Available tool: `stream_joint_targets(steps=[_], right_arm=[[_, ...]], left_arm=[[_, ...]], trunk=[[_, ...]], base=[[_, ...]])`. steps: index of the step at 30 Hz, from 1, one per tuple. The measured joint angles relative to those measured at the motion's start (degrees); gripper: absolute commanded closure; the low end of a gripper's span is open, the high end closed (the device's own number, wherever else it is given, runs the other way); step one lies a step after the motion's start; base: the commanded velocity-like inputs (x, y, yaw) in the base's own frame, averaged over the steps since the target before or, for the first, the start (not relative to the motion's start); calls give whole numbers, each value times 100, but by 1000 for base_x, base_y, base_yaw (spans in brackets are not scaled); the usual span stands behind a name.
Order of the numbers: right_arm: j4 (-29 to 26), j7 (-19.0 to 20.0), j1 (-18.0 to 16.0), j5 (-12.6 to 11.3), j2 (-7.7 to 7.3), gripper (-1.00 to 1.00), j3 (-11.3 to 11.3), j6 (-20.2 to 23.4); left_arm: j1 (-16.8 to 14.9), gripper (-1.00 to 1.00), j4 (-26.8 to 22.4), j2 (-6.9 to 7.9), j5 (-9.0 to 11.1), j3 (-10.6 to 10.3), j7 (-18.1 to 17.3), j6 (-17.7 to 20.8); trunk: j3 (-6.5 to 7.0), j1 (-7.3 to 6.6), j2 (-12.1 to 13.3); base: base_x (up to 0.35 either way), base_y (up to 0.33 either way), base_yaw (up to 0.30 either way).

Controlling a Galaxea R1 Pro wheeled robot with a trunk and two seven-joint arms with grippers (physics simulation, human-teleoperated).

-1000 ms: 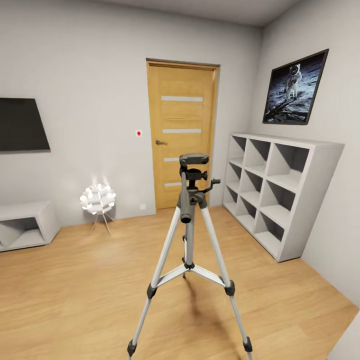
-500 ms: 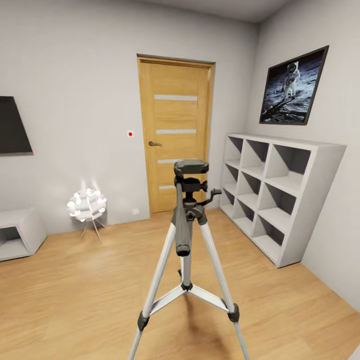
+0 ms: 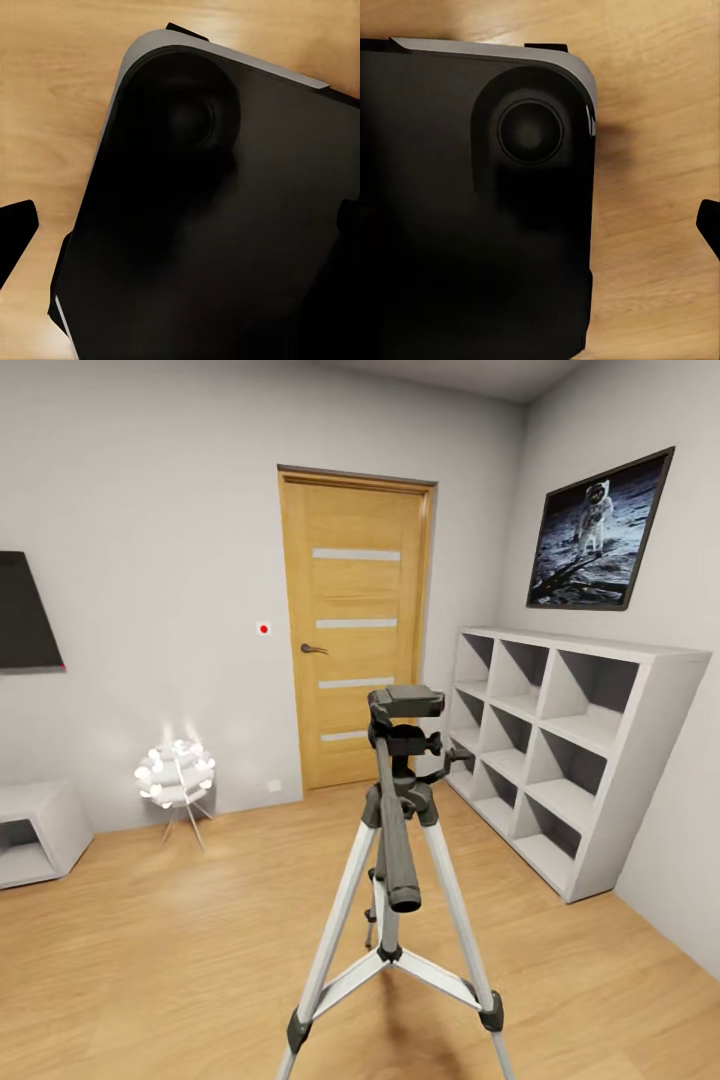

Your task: Attach the digital camera to the camera tripod in the bedroom.

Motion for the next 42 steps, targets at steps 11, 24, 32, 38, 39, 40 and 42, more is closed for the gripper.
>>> stream_joint_targets(steps=[11,24,32,38,39,40,42], right_arm=[[0,0,0,-5,0,-100,0,31],[0,0,0,-7,0,-100,0,34],[0,37,1,-2,-6,-100,0,30],[0,75,0,0,-8,-100,1,33],[0,84,0,0,-8,-100,1,35],[0,85,0,0,-8,-100,1,35],[-3,86,0,2,-8,-100,1,36]], left_arm=[[0,-100,0,0,2,8,0,-122],[0,-100,1,0,6,10,6,-132],[0,-100,0,0,3,10,6,-132],[0,-100,1,0,2,12,7,-132],[0,-100,0,0,2,15,8,-132],[0,-100,0,0,1,16,8,-132],[0,-100,0,-2,3,16,8,-135]], trunk=[[0,0,0],[0,0,0],[0,0,0],[0,0,0],[0,0,0],[0,0,0],[0,0,0]], base=[[22,77,0],[0,1,0],[0,0,0],[0,0,0],[0,0,0],[0,0,0],[0,0,0]])
